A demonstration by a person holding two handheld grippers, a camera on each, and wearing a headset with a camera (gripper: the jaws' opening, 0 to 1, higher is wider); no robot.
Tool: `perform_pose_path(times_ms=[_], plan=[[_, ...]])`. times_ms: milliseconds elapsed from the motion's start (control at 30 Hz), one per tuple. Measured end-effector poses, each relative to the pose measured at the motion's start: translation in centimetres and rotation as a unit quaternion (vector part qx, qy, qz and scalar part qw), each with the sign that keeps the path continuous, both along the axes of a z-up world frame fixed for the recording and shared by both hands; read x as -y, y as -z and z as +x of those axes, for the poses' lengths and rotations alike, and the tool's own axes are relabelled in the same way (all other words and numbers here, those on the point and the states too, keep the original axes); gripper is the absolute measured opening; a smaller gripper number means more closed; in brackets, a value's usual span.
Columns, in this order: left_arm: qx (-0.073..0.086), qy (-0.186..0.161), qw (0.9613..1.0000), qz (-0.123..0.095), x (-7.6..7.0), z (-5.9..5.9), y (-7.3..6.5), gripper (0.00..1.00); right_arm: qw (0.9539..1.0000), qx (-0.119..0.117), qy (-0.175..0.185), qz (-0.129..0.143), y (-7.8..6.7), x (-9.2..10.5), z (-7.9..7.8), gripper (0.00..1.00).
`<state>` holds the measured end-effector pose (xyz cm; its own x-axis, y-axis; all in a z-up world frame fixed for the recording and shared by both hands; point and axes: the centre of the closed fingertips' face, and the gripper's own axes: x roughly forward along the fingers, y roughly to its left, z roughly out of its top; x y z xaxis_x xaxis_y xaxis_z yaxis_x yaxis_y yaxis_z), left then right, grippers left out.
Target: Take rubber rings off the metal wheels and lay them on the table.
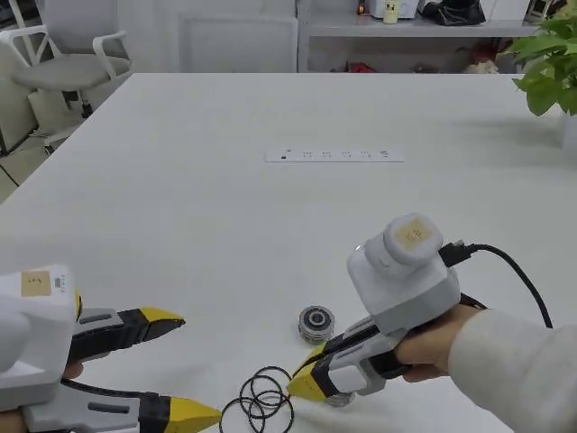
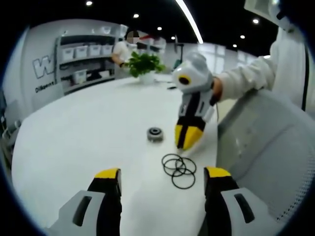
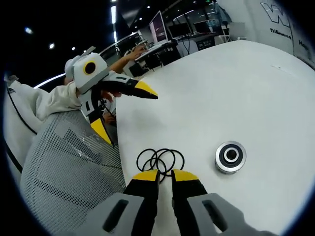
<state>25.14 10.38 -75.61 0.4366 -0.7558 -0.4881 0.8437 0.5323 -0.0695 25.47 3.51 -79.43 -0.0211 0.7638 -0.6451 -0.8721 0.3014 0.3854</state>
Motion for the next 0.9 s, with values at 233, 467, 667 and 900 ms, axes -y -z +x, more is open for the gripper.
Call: perform_pose_path(times_ms=[233,467,667,900], plan=[[0.000,-0.002,1.0000,-0.003,0.0,0.1,-0.1,0.70,0.9998,0.008,0.014,0.015,-1.0,0.1,0.7,0.10],[0.000,-0.011,0.9999,-0.008,-0.3,0.2,-0.3,0.71,0.9989,0.026,0.028,0.028,-2.1,0.3,1.6,0.17],[0.003,-0.027,0.9996,-0.010,-1.0,0.3,-0.4,0.75,0.9980,0.034,0.035,0.039,-3.0,0.6,2.0,0.25],[0.003,-0.039,0.9992,-0.009,-1.6,0.2,-0.4,0.76,0.9944,0.057,0.062,0.064,-4.8,1.3,3.4,0.38]])
